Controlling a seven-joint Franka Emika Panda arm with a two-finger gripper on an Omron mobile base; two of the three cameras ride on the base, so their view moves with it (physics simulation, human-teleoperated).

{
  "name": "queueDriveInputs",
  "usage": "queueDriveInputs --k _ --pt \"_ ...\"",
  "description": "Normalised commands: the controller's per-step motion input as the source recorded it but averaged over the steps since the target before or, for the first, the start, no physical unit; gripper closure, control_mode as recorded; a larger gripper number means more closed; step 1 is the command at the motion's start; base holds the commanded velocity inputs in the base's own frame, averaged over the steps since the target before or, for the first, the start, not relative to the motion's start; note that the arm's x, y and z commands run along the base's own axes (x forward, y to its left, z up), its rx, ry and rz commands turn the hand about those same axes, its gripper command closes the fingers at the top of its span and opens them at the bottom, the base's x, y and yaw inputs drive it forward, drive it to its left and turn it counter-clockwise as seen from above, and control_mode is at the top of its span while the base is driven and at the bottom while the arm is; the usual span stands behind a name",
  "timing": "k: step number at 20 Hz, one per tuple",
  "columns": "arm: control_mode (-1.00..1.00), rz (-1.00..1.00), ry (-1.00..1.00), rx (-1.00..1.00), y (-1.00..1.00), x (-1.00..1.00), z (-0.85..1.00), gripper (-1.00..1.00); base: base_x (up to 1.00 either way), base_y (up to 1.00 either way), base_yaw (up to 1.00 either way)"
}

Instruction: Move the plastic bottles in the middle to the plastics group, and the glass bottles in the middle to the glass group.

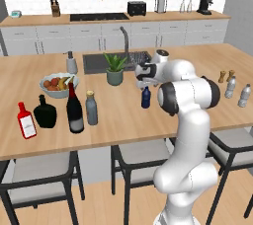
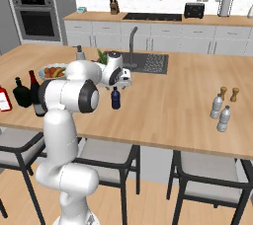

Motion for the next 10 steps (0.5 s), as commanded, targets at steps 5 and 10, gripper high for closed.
queueDriveInputs --k 5,10 --pt "-1.0 0.0 -0.05 0.0 0.0 0.0 -0.08 -1.0 0.0 0.0 0.0" --pt "-1.0 0.0 -0.01 0.0 0.0 0.0 -0.02 -1.0 0.0 0.0 0.0"
